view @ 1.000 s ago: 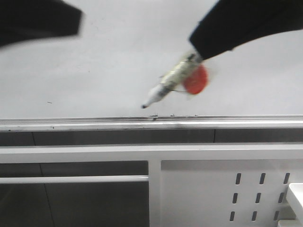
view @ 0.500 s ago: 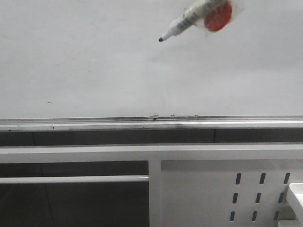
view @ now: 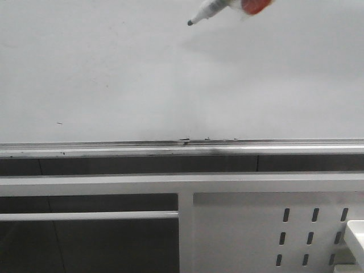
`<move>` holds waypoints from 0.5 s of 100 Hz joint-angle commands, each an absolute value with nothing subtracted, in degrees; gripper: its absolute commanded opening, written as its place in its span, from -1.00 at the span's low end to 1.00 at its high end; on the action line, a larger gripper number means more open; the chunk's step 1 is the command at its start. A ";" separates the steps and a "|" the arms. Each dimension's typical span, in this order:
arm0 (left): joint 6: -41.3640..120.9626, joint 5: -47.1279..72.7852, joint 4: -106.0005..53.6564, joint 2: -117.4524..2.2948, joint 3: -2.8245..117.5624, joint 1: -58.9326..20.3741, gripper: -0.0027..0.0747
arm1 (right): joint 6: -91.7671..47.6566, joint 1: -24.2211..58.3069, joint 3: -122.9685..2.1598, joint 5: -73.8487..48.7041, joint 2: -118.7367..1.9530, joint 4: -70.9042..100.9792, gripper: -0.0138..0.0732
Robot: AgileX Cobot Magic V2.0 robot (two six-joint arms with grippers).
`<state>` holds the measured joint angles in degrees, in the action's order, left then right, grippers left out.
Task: Write number 1 on whiteboard
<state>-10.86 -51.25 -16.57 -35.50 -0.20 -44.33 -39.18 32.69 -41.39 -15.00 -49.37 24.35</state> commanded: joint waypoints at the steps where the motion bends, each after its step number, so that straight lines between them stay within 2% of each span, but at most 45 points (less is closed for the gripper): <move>1: -11.40 -55.45 -17.08 -35.60 -2.10 -44.34 -0.98 | -39.16 32.52 -42.93 -8.90 -48.70 25.02 -0.84; 50: -11.40 -55.45 -17.16 -35.60 -2.10 -44.34 -0.98 | -39.81 32.52 -42.93 -5.72 -50.33 24.90 -0.84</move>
<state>-10.88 -51.38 -17.61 -35.50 -0.20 -44.33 -39.28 32.69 -41.39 -10.93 -49.73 24.60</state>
